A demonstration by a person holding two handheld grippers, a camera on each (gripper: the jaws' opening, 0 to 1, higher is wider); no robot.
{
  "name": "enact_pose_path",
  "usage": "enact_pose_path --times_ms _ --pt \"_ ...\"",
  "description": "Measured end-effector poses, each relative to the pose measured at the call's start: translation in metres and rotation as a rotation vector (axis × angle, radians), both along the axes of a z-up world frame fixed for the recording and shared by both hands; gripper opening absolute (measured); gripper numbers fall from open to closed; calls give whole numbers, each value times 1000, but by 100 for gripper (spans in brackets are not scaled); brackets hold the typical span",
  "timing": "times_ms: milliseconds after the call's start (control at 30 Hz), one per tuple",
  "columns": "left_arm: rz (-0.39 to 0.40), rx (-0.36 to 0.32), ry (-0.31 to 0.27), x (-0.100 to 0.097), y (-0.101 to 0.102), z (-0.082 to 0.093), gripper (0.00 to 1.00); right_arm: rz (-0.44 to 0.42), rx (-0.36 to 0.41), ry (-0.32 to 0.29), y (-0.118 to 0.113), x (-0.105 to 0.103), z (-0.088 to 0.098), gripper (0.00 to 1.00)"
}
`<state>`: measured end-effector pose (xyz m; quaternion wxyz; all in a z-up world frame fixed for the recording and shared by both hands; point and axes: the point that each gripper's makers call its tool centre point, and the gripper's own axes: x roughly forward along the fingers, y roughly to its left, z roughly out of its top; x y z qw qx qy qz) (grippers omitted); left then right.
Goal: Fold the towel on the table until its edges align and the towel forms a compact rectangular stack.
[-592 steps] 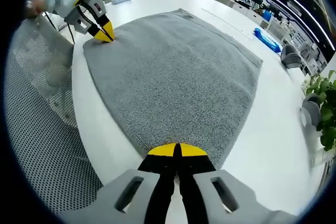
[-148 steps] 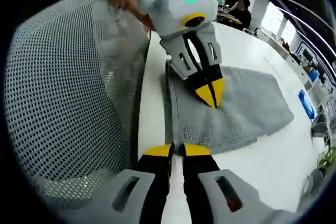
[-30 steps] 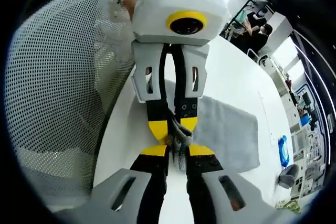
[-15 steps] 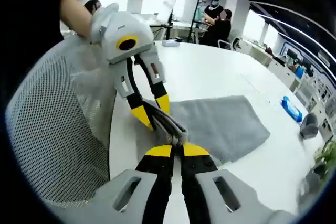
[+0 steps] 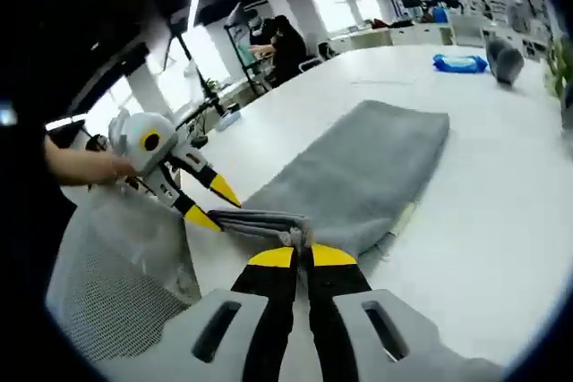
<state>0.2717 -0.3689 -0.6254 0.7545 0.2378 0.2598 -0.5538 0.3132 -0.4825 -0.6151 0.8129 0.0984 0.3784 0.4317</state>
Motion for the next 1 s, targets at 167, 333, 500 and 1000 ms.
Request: enact_pose_path --times_ms 167,333,500,1000 --pt "-82 35 -13 -14 -4 -7 26 -87 85 91 -3 4 -7 1" --pt "-125 95 -62 -15 1 -15 26 -154 138 163 -10 6 -13 1" --pt "-39 39 -62 2 -1 -8 16 -182 161 182 -12 7 -15 2" --pt "261 -438 170 39 -5 56 8 -171 362 120 -29 -1 24 2"
